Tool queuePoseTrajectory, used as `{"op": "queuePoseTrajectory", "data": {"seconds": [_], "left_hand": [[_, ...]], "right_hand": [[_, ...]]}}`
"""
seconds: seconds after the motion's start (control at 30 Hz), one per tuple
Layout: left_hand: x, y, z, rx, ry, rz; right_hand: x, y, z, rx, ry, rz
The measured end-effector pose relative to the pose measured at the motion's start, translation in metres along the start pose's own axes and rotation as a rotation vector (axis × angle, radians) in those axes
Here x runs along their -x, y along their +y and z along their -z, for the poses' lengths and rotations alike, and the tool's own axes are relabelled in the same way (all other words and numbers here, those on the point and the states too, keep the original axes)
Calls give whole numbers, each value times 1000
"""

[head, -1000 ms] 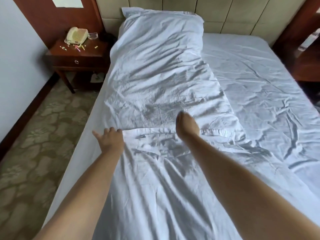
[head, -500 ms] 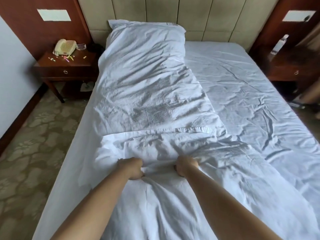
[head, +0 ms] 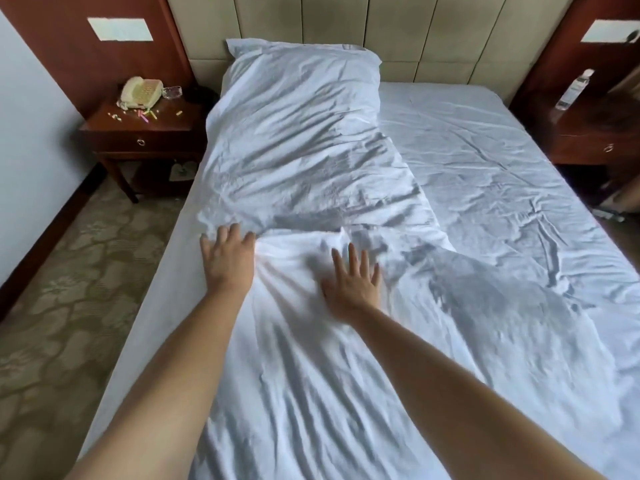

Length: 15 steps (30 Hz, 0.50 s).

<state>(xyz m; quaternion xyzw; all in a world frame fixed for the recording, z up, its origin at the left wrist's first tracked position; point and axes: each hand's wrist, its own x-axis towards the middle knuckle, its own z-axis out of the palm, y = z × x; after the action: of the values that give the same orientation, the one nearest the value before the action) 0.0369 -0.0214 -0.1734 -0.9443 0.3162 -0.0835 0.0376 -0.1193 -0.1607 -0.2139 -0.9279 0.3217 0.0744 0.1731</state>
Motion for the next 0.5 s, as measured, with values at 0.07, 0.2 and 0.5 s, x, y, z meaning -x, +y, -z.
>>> {"op": "queuePoseTrajectory", "data": {"seconds": [0.07, 0.2, 0.5], "left_hand": [[27, 11, -31, 28, -202, -68], [87, 25, -58, 51, -292, -248], [140, 8, -36, 98, -122, -610]], "right_hand": [[26, 21, -41, 71, -211, -86], [50, 36, -69, 86, -436, -172], [89, 18, -51, -19, -274, -56]]}}
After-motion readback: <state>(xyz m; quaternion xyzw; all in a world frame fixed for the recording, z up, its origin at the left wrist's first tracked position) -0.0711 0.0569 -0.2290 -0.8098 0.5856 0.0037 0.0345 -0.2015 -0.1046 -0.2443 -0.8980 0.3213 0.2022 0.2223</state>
